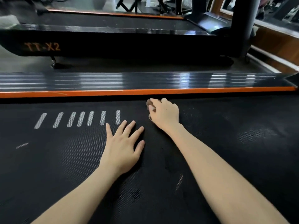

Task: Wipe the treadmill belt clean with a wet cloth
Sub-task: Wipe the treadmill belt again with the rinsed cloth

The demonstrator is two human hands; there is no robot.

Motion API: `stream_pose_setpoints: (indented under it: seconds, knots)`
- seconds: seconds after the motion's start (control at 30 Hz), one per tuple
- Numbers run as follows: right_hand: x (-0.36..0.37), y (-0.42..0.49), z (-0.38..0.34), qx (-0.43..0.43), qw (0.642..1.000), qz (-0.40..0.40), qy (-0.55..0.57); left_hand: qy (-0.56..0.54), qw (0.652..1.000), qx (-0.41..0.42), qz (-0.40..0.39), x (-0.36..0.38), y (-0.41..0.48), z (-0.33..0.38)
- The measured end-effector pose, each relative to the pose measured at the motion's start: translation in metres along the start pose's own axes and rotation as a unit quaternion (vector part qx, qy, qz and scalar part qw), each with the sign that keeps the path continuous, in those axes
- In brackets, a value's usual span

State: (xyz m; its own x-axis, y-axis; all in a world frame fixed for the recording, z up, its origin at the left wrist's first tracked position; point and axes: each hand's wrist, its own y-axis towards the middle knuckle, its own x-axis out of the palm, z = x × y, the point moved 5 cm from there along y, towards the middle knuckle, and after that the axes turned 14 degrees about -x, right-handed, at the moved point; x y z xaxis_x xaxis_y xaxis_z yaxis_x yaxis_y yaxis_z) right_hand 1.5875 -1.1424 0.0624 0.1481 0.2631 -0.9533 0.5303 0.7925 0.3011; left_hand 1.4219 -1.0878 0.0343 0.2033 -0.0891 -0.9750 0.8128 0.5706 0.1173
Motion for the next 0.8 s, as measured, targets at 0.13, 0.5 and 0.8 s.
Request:
stream_pose_setpoints:
  seconds: [0.13, 0.5, 0.8]
  knots:
    - [-0.008, -0.02, 0.039, 0.055, 0.998, -0.023, -0.019, -0.005, 1.0, -0.001, 0.0, 0.0, 0.0, 0.0]
    - [-0.04, -0.125, 0.023, -0.084, 0.994, 0.052, -0.042, 0.011, 1.0, -0.004, 0.007, 0.001, -0.001, 0.001]
    - [-0.062, -0.219, -0.065, -0.038, 0.997, 0.057, 0.029, 0.002, 1.0, -0.002, 0.011, 0.001, -0.002, 0.003]
